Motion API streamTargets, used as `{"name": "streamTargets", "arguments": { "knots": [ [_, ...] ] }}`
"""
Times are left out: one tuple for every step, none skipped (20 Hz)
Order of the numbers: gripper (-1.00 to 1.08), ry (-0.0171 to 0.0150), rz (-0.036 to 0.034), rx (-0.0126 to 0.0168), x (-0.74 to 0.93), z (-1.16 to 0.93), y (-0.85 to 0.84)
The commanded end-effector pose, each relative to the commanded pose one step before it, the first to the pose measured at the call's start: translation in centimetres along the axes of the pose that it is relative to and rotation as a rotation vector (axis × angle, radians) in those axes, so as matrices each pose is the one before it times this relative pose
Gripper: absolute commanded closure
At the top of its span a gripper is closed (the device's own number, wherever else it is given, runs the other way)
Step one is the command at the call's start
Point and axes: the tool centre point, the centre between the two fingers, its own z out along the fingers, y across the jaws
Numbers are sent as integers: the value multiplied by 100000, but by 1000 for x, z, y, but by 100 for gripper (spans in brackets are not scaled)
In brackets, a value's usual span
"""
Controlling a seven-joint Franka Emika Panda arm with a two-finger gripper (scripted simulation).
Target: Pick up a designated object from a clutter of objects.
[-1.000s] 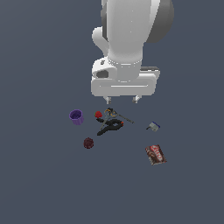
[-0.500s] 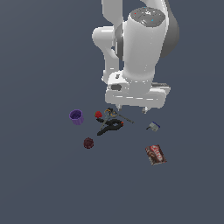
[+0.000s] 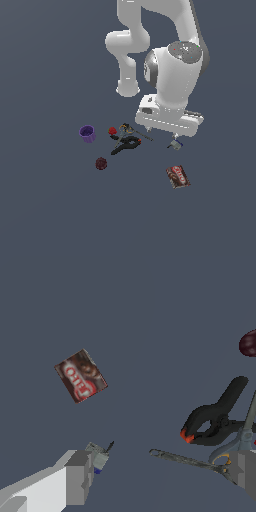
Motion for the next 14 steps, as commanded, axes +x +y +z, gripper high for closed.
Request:
{"name": "streamTargets", "arguments": {
  "knots": [
    [-92,-186,4910,-42,-621,1345,-986],
    [-92,-69,1909,-46,-276,531,-361],
    [-92,-62,1909,-55,-289,530,-350],
    [-92,-54,1912,-63,-300,529,-336],
    [-92,-45,1913,-71,-312,528,-323],
    [-92,-37,1912,-78,-324,527,-310],
    [-92,-27,1915,-85,-333,526,-295],
    [-92,-18,1914,-91,-344,524,-282],
    [-92,-8,1915,-97,-353,523,-267],
    [-92,3,1915,-102,-362,521,-252],
    [-92,14,1916,-107,-370,520,-237],
    [-92,25,1915,-111,-377,518,-222],
    [-92,36,1915,-114,-385,516,-206],
    [-92,48,1916,-117,-390,514,-190]
  ]
}}
